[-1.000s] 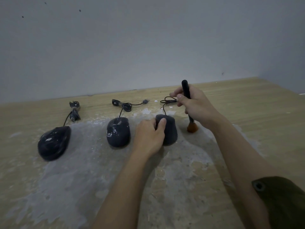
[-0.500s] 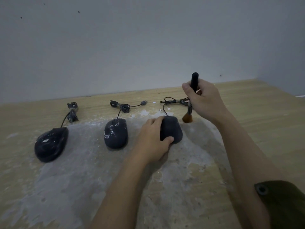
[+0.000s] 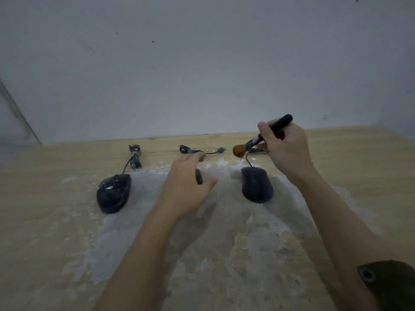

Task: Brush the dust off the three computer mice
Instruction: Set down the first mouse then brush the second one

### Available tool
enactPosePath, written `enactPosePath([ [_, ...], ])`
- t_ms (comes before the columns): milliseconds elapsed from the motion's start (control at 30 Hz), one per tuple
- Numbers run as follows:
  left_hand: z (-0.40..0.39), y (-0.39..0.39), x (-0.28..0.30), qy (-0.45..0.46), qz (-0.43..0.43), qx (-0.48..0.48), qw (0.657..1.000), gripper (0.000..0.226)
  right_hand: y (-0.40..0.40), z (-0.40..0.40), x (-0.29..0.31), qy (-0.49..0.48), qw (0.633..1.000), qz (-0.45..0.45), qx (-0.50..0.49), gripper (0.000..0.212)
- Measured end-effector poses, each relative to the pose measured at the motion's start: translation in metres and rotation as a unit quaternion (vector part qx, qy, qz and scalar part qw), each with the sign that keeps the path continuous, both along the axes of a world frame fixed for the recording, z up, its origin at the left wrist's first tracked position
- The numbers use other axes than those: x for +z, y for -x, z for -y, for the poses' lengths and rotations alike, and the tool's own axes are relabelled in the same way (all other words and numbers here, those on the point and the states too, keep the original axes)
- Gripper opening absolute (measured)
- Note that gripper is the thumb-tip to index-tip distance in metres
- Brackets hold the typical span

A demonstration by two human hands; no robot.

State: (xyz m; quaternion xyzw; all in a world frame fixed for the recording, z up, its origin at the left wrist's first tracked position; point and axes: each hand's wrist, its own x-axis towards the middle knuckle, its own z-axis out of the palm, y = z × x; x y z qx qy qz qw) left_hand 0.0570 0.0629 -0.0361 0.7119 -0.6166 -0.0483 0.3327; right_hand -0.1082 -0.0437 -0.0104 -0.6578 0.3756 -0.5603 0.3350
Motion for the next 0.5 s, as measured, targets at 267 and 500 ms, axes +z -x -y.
enactPosePath([
  [267,-0.039,-0.045,-0.022,-0.076,-0.115,0.086,0.987,0.099,-0.048,-0.031,-0.004,-0.142,0.975,0.156,0.071,0.009],
  [500,-0.015,-0.027,-0.041,-0.107,-0.061,0.155,0.980,0.122,-0.071,-0.036,-0.007,-0.183,0.965,0.172,0.071,0.011],
])
